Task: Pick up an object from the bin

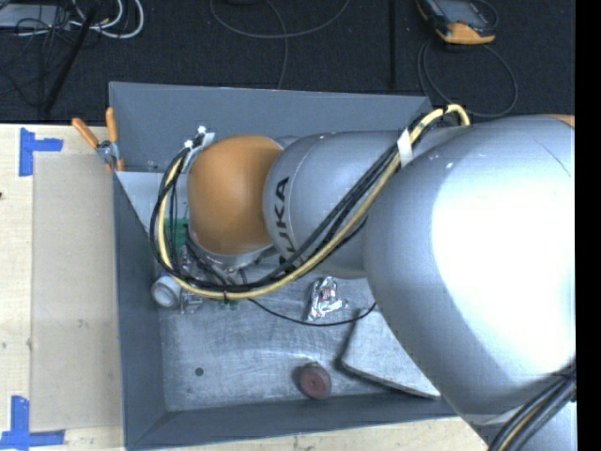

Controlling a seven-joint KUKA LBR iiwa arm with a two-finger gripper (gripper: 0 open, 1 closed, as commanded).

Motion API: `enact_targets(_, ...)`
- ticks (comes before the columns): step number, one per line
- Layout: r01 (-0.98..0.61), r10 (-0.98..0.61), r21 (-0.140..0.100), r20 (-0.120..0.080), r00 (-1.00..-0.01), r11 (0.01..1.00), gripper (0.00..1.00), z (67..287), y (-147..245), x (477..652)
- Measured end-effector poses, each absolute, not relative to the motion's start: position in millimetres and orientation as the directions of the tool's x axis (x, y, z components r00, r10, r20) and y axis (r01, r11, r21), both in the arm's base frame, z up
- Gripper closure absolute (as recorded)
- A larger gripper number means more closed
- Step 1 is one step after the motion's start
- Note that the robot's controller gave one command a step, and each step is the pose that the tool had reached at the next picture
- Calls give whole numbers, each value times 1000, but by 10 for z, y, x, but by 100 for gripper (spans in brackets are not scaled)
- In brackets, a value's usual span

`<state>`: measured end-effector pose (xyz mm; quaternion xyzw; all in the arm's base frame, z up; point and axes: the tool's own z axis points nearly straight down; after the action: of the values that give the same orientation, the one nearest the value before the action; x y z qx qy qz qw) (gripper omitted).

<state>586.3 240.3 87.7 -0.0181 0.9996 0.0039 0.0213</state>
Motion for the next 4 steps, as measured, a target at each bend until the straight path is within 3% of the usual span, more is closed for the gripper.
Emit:
enact_targets(1,-40,-39,4,-23,-999,999,100,885,2399,5835)
enact_targets(2,-142,-142,0,-2,-990,990,100,822,2451,5902)
enact_targets(3,-164,-164,1,-4,-986,986,100,1137,2453,5991)
enact_targets(4,-305,-305,-1,6,-952,952,100,1271,2122,5187)
